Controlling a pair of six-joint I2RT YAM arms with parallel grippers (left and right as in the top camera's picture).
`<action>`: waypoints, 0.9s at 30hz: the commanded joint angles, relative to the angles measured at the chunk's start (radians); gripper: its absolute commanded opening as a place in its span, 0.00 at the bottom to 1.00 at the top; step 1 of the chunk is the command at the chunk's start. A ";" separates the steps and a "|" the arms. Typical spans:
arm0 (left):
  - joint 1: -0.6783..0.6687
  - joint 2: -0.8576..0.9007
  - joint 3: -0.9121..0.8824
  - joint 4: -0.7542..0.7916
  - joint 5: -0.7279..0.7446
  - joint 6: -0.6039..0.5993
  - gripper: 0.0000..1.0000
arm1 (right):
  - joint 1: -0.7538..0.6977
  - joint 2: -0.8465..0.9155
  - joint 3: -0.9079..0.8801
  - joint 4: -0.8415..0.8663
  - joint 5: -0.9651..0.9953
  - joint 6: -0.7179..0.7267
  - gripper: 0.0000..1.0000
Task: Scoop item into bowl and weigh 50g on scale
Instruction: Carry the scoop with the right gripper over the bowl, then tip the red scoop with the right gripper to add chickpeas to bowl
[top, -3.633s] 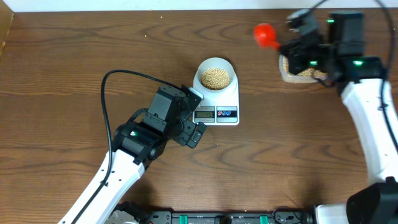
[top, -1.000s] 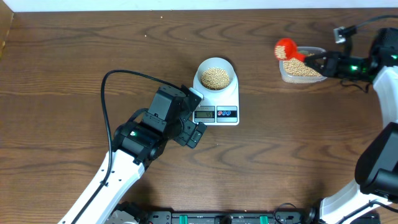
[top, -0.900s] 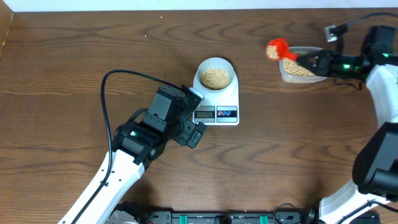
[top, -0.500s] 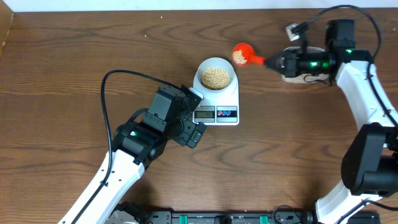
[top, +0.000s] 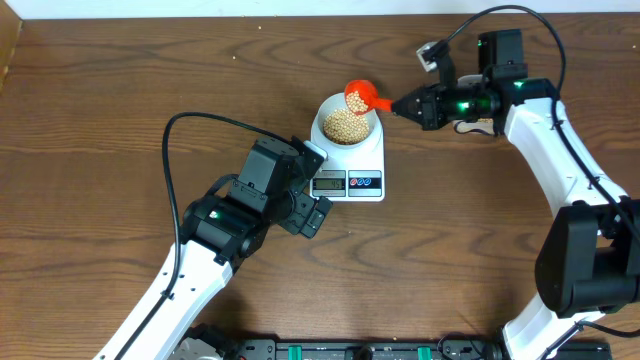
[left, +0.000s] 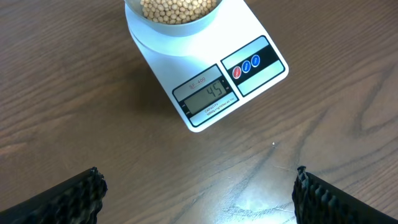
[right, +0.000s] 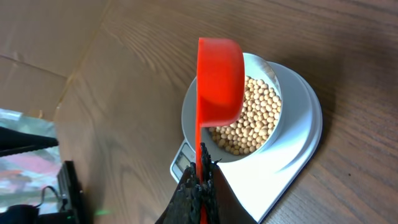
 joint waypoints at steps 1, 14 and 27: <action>0.002 0.006 0.010 0.003 -0.008 0.013 0.98 | 0.023 0.004 0.011 0.007 0.054 0.008 0.01; 0.002 0.006 0.010 0.003 -0.008 0.013 0.98 | 0.050 -0.005 0.015 0.032 0.079 -0.026 0.01; 0.002 0.006 0.010 0.003 -0.008 0.013 0.98 | 0.103 -0.013 0.015 0.032 0.184 -0.063 0.01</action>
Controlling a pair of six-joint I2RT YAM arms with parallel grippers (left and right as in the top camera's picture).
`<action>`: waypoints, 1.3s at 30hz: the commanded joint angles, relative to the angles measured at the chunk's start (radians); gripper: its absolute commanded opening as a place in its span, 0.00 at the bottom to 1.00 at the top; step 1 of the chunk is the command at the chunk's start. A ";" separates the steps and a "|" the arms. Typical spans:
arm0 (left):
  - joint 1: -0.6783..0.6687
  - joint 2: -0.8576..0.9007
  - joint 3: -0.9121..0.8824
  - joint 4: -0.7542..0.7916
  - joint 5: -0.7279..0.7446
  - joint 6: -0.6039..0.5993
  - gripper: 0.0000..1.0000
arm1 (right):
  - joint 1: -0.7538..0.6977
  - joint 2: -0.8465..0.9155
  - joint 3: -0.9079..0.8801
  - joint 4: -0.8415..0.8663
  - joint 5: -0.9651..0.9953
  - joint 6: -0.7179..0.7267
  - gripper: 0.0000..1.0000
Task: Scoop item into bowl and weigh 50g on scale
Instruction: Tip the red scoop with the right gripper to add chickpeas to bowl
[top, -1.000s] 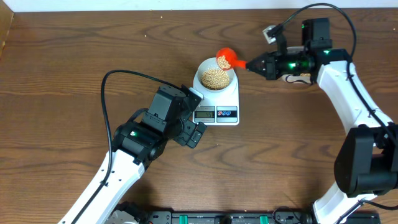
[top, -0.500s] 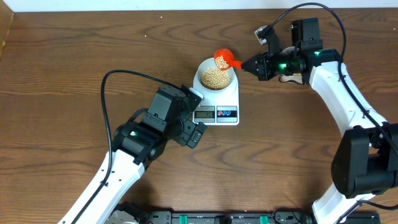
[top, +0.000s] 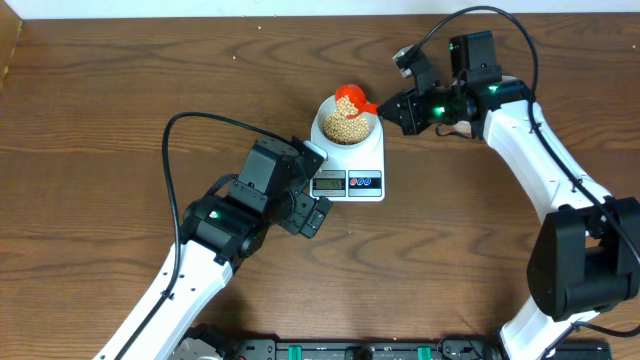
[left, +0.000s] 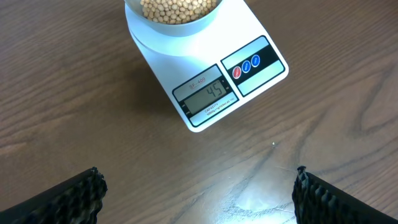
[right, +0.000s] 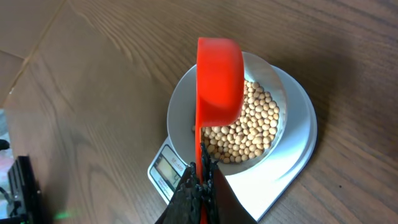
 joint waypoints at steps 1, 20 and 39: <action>0.002 0.006 0.010 0.003 -0.008 0.013 0.98 | 0.014 -0.013 0.015 0.002 0.028 -0.041 0.01; 0.002 0.006 0.010 0.003 -0.008 0.013 0.98 | 0.045 -0.013 0.015 -0.001 0.099 -0.140 0.01; 0.002 0.006 0.010 0.003 -0.008 0.013 0.98 | 0.045 -0.013 0.015 -0.001 0.107 -0.236 0.01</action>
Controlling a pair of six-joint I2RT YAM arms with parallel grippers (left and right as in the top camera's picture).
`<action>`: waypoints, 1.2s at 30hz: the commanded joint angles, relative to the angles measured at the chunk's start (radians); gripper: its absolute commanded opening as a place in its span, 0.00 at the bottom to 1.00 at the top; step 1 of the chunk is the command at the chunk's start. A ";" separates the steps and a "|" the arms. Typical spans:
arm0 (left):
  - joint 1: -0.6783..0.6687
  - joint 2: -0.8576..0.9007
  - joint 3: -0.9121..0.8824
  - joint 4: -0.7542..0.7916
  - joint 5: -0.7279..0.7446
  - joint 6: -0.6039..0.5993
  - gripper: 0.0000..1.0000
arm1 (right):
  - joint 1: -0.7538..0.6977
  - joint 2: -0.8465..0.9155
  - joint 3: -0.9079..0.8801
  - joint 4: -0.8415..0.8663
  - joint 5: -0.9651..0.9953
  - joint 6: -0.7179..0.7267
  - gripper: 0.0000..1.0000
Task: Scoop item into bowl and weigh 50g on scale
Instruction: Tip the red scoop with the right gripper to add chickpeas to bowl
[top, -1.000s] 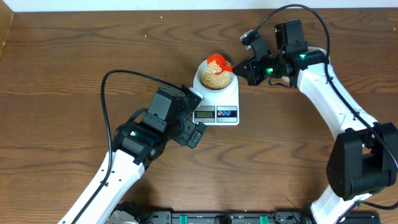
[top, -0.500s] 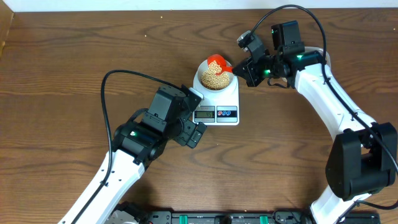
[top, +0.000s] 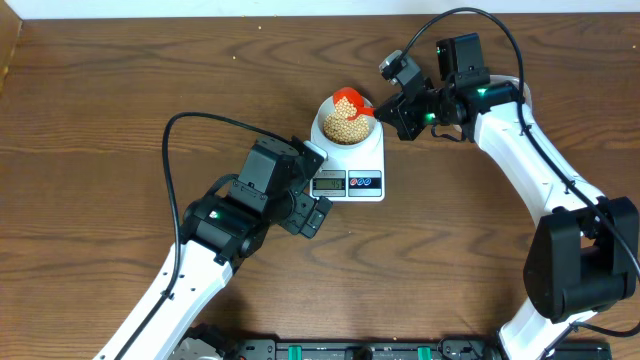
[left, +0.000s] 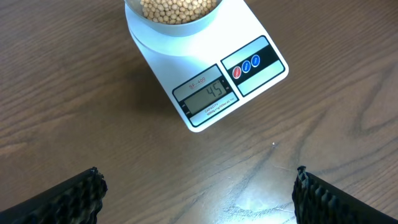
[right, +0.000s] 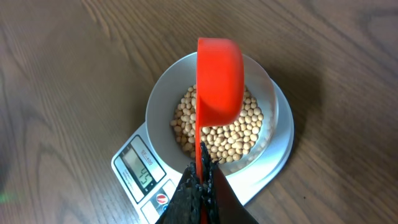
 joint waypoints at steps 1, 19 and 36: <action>0.002 0.006 0.010 0.003 -0.008 0.013 0.98 | 0.005 -0.013 0.015 0.000 0.001 -0.048 0.01; 0.002 0.006 0.010 0.003 -0.008 0.013 0.98 | 0.005 -0.013 0.015 0.000 0.019 -0.161 0.01; 0.002 0.006 0.010 0.003 -0.008 0.013 0.98 | -0.005 -0.013 0.015 0.000 -0.040 -0.072 0.01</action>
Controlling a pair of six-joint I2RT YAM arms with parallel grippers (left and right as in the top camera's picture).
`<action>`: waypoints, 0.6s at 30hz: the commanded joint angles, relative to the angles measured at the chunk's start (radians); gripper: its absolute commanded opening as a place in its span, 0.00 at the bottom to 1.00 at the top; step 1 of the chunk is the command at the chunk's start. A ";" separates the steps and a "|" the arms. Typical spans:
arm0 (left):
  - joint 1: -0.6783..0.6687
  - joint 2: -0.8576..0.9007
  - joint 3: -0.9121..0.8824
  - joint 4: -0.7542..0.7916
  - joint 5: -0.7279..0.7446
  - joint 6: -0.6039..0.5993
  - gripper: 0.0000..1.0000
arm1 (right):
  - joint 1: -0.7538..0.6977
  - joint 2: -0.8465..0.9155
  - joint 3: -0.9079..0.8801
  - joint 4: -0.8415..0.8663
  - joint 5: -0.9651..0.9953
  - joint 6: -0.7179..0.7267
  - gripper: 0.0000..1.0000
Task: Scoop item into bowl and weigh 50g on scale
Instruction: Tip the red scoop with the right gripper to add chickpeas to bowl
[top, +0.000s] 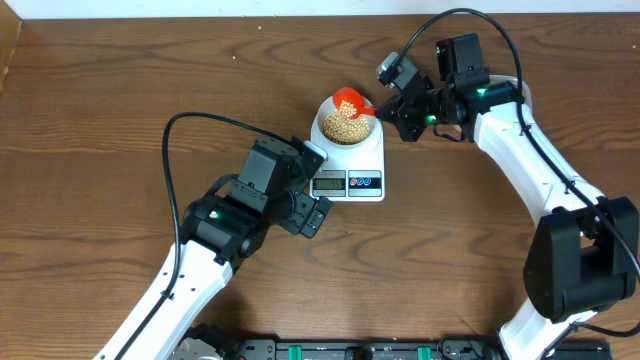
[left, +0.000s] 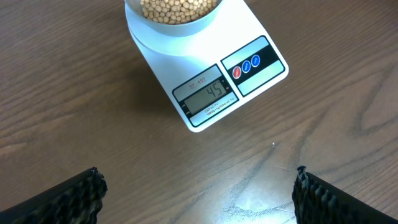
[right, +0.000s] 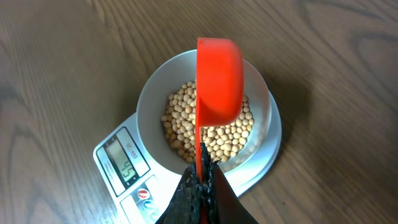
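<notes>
A white bowl (right: 155, 93) of tan beans (right: 180, 121) sits on the white scale (top: 350, 160), whose display (left: 206, 94) reads 45. My right gripper (right: 200, 180) is shut on the handle of the red scoop (right: 219, 78), which hangs over the bowl (top: 347, 122) turned on its side. Whether beans are left in the scoop (top: 347, 98) is hidden. My left gripper (left: 198, 193) stands open above bare table in front of the scale, holding nothing.
The dark wooden table (top: 120, 110) stretches around the scale. The left arm (top: 235, 215) lies just left of and before the scale. A black rail (top: 360, 350) runs along the front edge.
My right gripper has shifted slightly, so the scale and bowl sit a little further left and lower in its view. The scoop still hangs over the bowl. The display still reads 45.
The right gripper held the red scoop over the bowl's right rim, with beans showing in it from overhead. It then moved further left over the bowl and has stayed there. The reading stayed at 45 throughout. The left arm never moved.
</notes>
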 joint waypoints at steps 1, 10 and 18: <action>0.002 0.006 0.010 0.003 -0.008 0.013 0.98 | -0.011 -0.013 0.015 0.001 -0.072 0.054 0.01; 0.002 0.006 0.010 0.003 -0.008 0.013 0.98 | -0.051 -0.013 0.015 0.000 -0.152 0.084 0.01; 0.002 0.006 0.010 0.003 -0.008 0.013 0.98 | -0.071 -0.013 0.015 0.000 -0.182 0.089 0.01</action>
